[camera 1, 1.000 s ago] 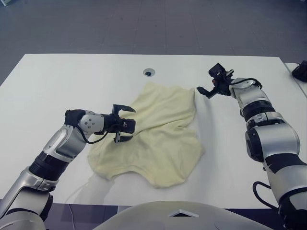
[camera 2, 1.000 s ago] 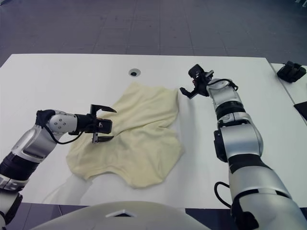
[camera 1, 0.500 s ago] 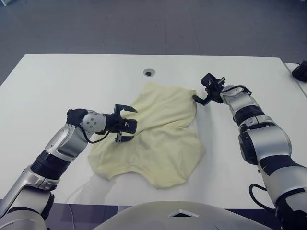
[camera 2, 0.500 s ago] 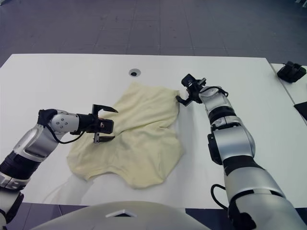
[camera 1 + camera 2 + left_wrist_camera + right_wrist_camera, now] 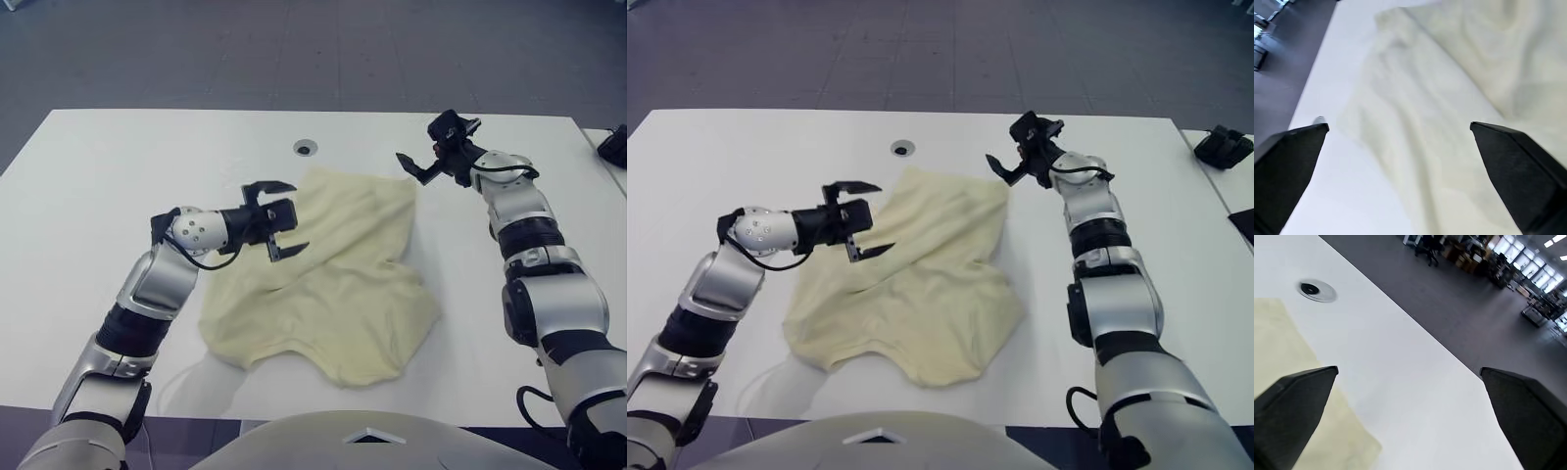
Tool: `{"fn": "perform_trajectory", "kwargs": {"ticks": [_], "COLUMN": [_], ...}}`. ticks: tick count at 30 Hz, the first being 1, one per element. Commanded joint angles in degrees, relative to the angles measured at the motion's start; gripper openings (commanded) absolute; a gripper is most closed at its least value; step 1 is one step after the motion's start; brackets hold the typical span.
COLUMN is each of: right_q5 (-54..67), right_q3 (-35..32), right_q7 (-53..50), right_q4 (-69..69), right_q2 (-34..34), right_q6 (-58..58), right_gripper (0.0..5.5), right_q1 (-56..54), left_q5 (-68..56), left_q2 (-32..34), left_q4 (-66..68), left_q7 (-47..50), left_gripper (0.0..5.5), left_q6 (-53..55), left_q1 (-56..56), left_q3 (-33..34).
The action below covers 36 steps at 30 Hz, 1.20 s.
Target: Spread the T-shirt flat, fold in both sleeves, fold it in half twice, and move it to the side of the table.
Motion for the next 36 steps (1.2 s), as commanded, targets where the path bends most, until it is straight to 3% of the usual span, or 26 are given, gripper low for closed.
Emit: {"fn": "perform_trajectory", "kwargs": {"ticks": [1,7,14,30,36], "right_q5": [9.3,17.1,18.3,-0.6,-3.0], "right_q3": [-0.2,-5.9,-6.0,8.0,8.2], "right_q7": [22.4,32.5,31.5,19.4,20.5], "right_q4": [-45.9,-68.3,-78.2,-70.5,-68.5], "right_q2": [-19.4,-30.4,-30.7,-30.6,-33.8], "right_q6": [16.8,25.2,30.3,22.4,19.4], "right_gripper": [5.39,5.39,5.39,5.39,5.39], "right_q1": [25.7,41.0,49.6,49.4,53.1], "left_q5": [-2.7,-2.6,-3.2,-4.6,-4.7], "left_q2": [-0.6,0.4,0.0,0.7,1.0], "left_q4": [3.0,2.4,-0.1,-1.0,-1.4], "left_q7": [5.7,9.1,10.1,11.5,12.1], "left_gripper": [5.38,5.38,5.38,5.38,5.38], "left_q6": [5.1,7.8,11.0,12.3,12.4], "left_q1": [-3.4,-1.6,0.1,0.3,0.8], "left_q3": [8.3,13.0,14.6,12.6,12.7]}}
